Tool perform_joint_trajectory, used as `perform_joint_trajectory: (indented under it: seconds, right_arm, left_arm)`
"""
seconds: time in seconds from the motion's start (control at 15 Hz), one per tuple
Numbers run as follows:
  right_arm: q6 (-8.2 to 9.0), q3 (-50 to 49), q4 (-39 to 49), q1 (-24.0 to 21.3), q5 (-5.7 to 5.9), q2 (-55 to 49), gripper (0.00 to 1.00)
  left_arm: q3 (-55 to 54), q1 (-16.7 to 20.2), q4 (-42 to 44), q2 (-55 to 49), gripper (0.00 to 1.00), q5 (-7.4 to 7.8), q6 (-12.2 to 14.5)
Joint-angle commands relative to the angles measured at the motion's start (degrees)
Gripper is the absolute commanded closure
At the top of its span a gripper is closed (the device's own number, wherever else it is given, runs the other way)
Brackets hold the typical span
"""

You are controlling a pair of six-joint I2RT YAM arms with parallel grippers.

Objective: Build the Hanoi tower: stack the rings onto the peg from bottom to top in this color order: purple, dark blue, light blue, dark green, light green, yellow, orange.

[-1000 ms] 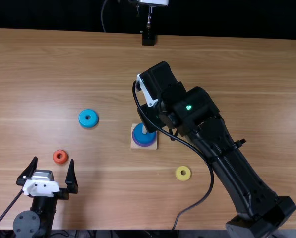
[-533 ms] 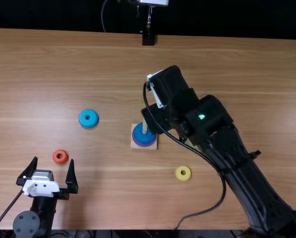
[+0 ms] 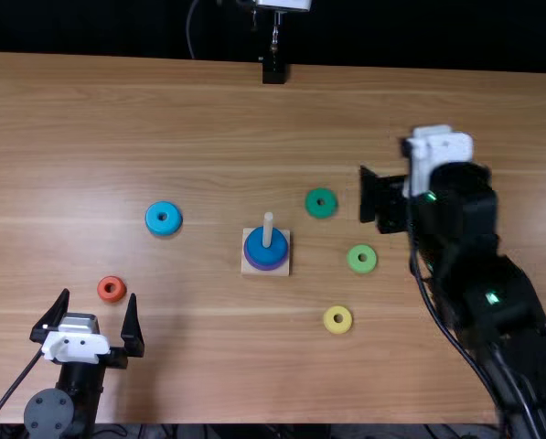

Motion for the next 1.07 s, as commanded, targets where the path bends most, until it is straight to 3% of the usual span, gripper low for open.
perform_joint_trajectory:
  seconds: [0.0,0.2,0.47,0.67,1.0]
  right_arm:
    - [0.83,-9.1,6.2,-3.8,0.73,-7.6,0.0]
    - [0.1,-31.8,23.4,-7.8,0.63,-25.3,0.0]
    - [0.2,-54.5,28.3,-11.1,0.63,-51.2,0.0]
    - [0.31,-63.4,27.6,-11.1,1.05,-62.8,0.0]
    - [-0.12,-70.5,27.6,-11.4,0.84,-71.3,0.0]
  left_arm:
    - [-1.5,0.6,0.0,-0.7,0.0,0.47,0.3]
    - [-1.5,0.6,0.1,-0.7,0.0,0.47,0.3]
    - [-1.5,0.6,0.1,-0.7,0.0,0.47,0.3]
    - [-1.5,0.6,0.0,-0.7,0.0,0.47,0.3]
    - [-1.5,0.6,0.1,-0.7,0.0,0.47,0.3]
